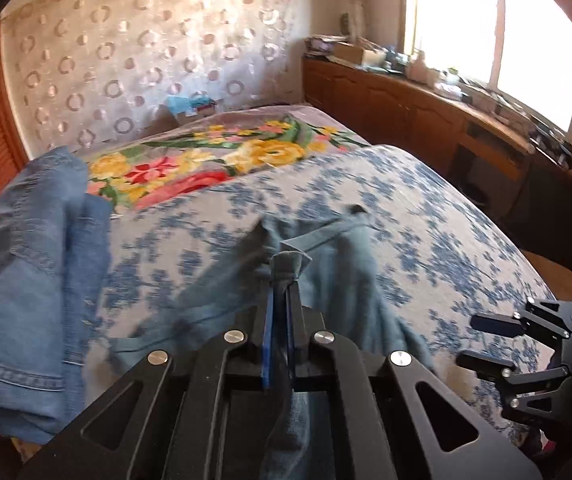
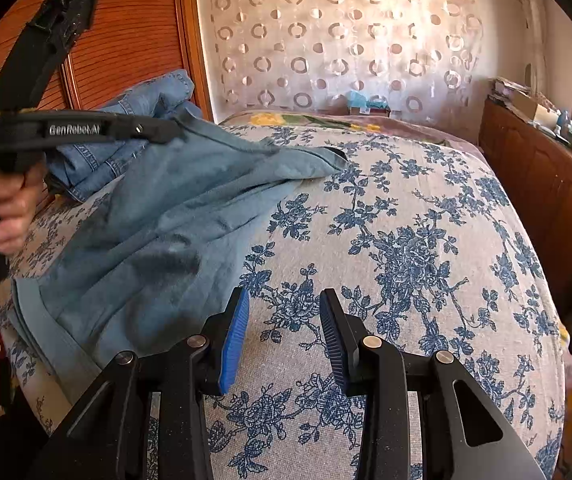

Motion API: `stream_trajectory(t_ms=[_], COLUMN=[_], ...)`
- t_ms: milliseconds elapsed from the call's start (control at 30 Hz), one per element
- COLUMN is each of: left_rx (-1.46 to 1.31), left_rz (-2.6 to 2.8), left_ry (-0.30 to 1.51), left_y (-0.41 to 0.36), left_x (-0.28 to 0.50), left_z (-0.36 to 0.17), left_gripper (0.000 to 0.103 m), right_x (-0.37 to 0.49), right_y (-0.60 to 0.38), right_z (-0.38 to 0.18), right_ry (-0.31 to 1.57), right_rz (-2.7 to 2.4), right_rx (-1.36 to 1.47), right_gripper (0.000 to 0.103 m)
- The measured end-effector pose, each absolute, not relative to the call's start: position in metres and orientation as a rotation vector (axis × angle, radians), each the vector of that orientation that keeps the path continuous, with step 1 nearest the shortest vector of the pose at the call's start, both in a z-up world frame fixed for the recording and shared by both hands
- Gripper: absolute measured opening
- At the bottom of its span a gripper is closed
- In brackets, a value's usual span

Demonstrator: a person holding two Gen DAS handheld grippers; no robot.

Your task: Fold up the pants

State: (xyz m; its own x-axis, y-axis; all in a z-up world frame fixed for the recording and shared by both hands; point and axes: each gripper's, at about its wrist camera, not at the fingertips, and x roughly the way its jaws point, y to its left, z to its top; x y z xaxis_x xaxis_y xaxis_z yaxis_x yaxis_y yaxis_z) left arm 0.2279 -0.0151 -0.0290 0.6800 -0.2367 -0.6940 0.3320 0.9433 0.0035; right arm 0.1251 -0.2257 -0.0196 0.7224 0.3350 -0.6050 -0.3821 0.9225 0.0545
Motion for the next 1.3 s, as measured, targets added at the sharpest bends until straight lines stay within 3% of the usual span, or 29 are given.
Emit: stream_trajectory(t_ms=[567,900,1067,1133,1167,1233,1300], left_rx=[0.101,0.083,0.083,0.087,0.087,0.078,0.068], left_rz=[-0.096,-0.098,-0.131,-0.152,-0.162,-0.184,-0.214], left_ry=[0.735,0.742,0.734,0.726,0.724,0.728,0.729], left_y=[0.063,0.071,0.066,0.064,0.062,0.06,0.057], left_x=[0.25,0.237,0.217,0.206,0.202,0.193,0.184], left_z=[-0.032,-0.045,-0.045,-0.047,-0.047,-0.05,-0.054], left_gripper=[0.006,0.007,0.031,0.047,0.05,0.073,0.08], right_x=[0.126,0.126,0.126,0.126,0.126,0.126,0.126], right_y=[-0.226,-0.226,-0.226,-0.226,-0.226,-0.226,-0.226], right_z=[-0.02,-0.021,-0.022,-0.022,-0.022,-0.022,-0.023], right_ry=[0.653,0.655,0.656,0.657,0.657,0.659,0.661], right_rz=[0.397,0.398,0.398,0.399,0.4,0.4,0.399], right_rx=[-0.076,-0.077,-0.077,-0.078,-0.078,-0.078,-0.079], right_gripper=[0.038,0.038,0.038,0.038,0.038,0.038,0.038])
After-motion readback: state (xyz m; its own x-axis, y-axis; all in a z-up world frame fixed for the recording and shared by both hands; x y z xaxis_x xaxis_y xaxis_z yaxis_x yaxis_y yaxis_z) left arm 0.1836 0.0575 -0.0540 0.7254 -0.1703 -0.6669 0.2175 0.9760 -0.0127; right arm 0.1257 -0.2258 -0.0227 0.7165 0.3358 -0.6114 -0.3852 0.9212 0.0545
